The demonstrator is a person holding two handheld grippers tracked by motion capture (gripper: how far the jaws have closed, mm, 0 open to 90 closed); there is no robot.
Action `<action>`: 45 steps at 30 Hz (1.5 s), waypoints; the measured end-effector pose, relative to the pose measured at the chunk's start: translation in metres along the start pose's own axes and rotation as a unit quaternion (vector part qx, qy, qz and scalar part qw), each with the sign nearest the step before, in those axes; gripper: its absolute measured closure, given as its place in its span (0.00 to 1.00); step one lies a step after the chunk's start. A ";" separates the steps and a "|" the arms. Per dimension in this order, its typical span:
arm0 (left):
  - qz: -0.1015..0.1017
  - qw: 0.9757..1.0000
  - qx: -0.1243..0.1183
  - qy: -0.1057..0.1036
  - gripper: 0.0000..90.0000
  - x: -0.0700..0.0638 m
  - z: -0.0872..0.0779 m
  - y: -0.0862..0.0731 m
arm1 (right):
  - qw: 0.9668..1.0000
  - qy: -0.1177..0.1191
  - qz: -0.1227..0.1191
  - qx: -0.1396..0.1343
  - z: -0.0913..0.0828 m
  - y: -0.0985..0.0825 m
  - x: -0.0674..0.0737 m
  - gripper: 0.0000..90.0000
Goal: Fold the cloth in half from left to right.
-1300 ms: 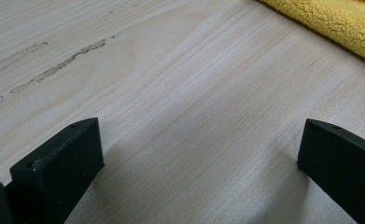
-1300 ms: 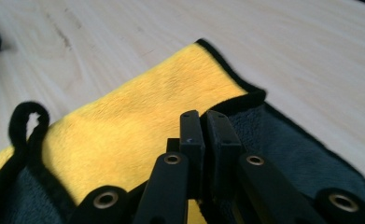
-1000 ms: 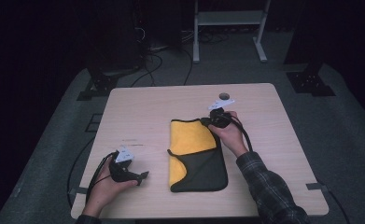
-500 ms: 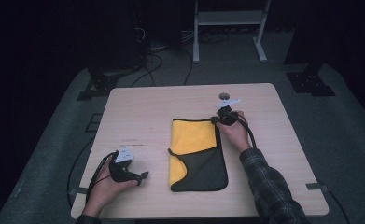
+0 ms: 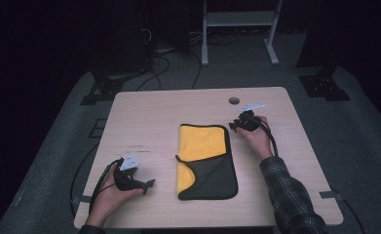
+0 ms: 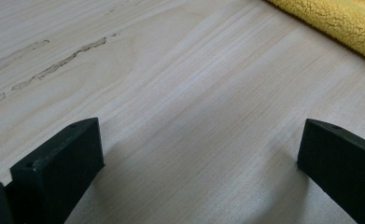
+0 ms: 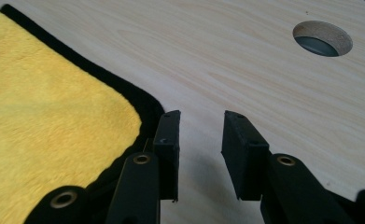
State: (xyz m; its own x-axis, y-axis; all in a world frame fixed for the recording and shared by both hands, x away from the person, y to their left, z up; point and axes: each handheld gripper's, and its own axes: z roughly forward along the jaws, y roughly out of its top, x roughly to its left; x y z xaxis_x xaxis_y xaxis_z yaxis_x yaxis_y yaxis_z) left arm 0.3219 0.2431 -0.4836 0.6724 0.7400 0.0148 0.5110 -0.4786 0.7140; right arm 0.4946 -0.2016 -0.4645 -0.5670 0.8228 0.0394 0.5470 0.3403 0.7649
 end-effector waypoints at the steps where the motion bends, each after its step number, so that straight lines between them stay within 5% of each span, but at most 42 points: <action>1: 0.000 1.000 0.000 0.000 0.00 0.000 0.000 0.000 | 1.000 0.006 0.001 -0.002 -0.004 -0.001 0.001 0.74; 13: 0.000 1.000 0.000 0.000 0.00 0.000 0.000 0.000 | 0.995 0.091 -0.022 -0.017 -0.028 -0.004 0.051 0.70; 28: 0.000 1.000 0.000 0.001 0.00 0.000 0.000 0.000 | 0.975 0.204 -0.090 -0.006 -0.013 0.004 0.140 0.64; 37: 0.000 1.000 -0.001 0.001 0.00 0.000 0.000 0.000 | 0.965 0.244 -0.100 0.006 0.003 0.006 0.172 0.63; 45: -0.001 1.000 -0.001 0.001 0.00 0.000 0.000 0.000 | 0.962 0.251 -0.106 0.023 0.025 0.005 0.188 0.62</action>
State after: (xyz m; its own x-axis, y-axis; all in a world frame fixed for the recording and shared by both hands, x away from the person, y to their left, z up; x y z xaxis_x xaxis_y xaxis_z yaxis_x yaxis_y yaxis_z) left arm 0.3222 0.2427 -0.4837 0.6701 0.7421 0.0143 0.5119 -0.4761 0.7150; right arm 0.4059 -0.0337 -0.4688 -0.8881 0.4138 0.2002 0.4070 0.5053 0.7610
